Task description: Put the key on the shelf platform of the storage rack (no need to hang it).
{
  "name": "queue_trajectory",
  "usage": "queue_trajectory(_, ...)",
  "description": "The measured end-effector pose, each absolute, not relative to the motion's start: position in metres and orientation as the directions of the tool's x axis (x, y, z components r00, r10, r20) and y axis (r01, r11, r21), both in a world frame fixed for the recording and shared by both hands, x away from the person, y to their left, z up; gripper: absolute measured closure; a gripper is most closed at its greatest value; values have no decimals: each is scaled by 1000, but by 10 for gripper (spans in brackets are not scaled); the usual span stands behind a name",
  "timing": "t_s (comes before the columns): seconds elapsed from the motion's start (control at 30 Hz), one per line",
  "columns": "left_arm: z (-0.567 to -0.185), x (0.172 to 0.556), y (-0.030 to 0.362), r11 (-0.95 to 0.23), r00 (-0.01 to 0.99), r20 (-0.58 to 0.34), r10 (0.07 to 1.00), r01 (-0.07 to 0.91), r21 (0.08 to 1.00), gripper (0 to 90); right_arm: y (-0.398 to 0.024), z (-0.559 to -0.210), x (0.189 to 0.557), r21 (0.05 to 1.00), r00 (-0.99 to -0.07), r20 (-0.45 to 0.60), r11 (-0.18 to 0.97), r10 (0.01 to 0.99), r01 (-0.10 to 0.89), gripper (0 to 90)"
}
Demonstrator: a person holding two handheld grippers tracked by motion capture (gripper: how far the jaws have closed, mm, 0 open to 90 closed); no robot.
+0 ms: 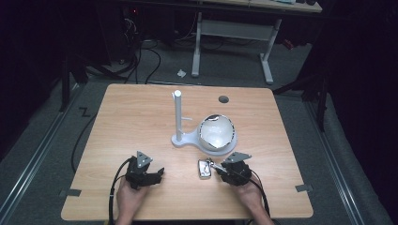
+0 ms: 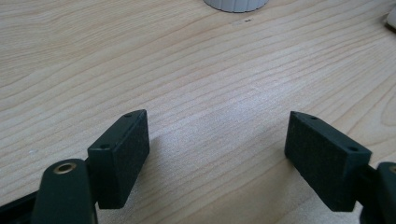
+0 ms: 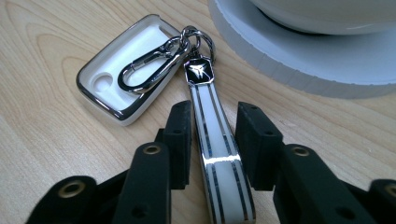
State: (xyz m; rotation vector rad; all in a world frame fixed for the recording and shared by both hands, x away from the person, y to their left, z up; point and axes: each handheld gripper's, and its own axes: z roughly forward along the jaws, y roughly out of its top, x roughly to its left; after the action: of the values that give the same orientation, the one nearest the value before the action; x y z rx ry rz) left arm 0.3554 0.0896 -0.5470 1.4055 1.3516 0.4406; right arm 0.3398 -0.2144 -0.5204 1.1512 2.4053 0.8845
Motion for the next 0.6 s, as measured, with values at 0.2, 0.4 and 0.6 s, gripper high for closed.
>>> queue_trajectory(0.2,-547,355,90,232,284,-396,873,472,850,225,-215,-520,340,658,-630,-25,487,776,575,741)
queue_trajectory(0.4,-547,355,90,232,284,-396,873,472,850,225,-215,-519,338,669,-634,-24,483,773,564,745)
queue_trajectory(0.6,-547,355,90,232,284,-396,873,472,850,225,-216,-514,334,691,-646,-29,482,763,538,746)
